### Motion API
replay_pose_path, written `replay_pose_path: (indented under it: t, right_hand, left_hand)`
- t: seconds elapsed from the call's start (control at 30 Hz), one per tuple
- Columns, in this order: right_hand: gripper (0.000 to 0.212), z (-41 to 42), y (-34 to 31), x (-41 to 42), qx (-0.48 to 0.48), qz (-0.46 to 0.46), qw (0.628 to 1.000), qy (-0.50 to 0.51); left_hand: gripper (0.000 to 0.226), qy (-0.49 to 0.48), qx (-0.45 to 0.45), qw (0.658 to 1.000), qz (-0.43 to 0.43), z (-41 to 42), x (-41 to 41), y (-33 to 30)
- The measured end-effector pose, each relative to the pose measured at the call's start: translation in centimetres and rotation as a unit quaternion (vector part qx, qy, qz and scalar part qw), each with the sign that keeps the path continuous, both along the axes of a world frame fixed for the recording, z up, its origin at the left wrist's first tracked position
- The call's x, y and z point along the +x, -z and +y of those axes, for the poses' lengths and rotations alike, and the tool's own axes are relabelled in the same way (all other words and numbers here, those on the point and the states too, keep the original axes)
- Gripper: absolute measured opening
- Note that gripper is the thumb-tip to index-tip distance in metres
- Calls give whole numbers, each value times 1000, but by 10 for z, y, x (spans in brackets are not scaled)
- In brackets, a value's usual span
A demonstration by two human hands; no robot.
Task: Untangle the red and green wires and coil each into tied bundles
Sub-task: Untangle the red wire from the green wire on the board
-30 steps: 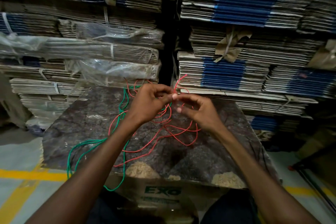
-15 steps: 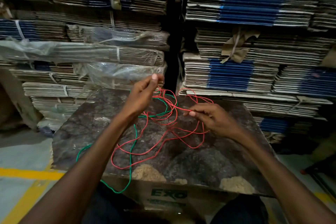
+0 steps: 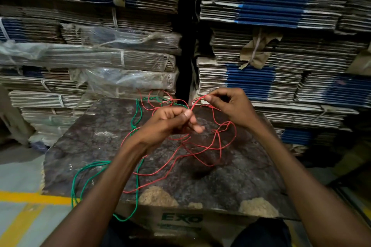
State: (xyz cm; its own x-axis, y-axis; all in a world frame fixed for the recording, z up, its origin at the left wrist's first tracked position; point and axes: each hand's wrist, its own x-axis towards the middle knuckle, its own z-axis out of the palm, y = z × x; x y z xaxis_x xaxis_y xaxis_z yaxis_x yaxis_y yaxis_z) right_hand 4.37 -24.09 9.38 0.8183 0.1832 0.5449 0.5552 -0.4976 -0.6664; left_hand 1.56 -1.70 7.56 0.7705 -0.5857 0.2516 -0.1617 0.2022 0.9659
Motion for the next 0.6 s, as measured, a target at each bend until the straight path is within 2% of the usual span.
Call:
replay_pose_path:
  t: [0.13,0.23,0.33,0.4,0.47,0.6]
  right_hand:
    - [20,4,5,5,57,55,996,-42]
    - [33,6,16,8,22,83,994,-75]
    - [47,6,36,14,-42,130,988,-77]
    - [50,5,52,18,-96,144,982,-77]
    - [46,4,66,18,-139,145,978,-56]
    - [23,6,71,8,-215,107,971,-10]
  left_hand:
    - [17,43,-146,986,65,5,-5,-6]
    - [16,70,-244,962,102,7,-7,-9]
    - [8,94,-324,936,102,11,-6,-15]
    - [5,98,-350,927,96,13,-1,-20]
    - [11,78,-343,932,87,14,4,-24]
    - [7,37,-315,946,64,12,14,-27]
